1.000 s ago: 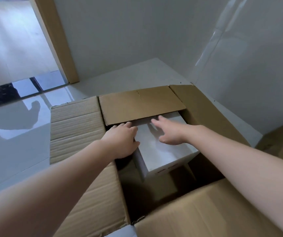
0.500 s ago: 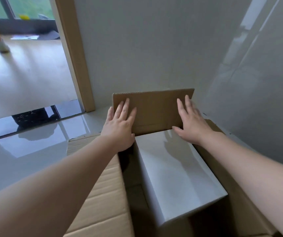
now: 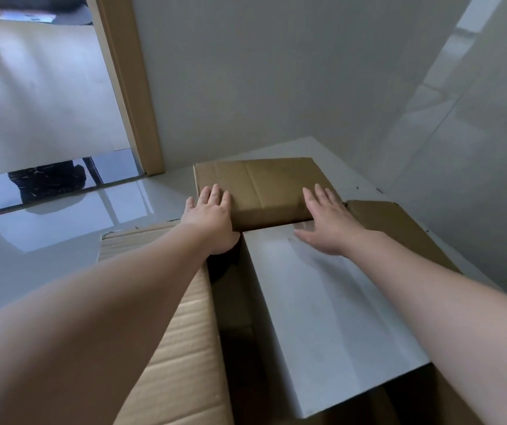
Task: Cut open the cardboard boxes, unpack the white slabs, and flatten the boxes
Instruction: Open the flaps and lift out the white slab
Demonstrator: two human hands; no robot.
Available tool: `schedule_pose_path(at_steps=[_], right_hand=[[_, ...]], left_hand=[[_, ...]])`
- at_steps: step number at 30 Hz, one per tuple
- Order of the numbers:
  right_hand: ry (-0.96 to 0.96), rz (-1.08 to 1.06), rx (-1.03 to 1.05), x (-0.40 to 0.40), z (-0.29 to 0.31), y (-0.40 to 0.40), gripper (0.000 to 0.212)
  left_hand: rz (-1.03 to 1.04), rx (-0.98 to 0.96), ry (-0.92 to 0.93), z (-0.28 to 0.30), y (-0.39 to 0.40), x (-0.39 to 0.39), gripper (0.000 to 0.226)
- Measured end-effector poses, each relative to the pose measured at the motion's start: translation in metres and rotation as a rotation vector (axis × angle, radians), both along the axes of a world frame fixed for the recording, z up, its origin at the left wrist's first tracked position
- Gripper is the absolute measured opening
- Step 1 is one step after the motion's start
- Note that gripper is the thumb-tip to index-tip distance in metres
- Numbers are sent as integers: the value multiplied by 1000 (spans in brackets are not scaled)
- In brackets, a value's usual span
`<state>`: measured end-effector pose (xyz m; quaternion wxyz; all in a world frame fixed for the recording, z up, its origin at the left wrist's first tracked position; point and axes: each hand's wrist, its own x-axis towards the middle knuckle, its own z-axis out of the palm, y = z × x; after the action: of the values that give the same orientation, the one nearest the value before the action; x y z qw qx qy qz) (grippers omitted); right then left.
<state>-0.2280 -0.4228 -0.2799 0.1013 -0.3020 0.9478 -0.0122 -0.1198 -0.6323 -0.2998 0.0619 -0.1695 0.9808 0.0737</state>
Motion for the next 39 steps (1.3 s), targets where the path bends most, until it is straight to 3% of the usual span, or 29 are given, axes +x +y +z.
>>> schedule_pose_path(at_steps=[5,11,15,19,22,26,32,39], right_hand=[[-126,-33,33,4,-11,7,86],[-190,-134,-3,19,-18,44,83],[-237,-198,-22,35,-27,72,80],[-165,-239,-18,54,-36,78,80],[-150,-333,9,65,-37,75,92],[-109,-405,-6,70,-35,73,89],[-151,-535,-61,73,-33,72,92],[-211,-652,-107,93,-40,85,100]], left_hand=[[42,-15,80,-15,-3,2,53],[44,-35,127,-17,7,9,76],[40,-15,186,-15,41,29,72],[56,193,158,-14,94,58,68],[140,397,38,-14,126,80,63],[290,636,-41,-14,140,93,68],[337,724,-41,-13,138,99,58],[371,627,-37,-17,134,95,54]])
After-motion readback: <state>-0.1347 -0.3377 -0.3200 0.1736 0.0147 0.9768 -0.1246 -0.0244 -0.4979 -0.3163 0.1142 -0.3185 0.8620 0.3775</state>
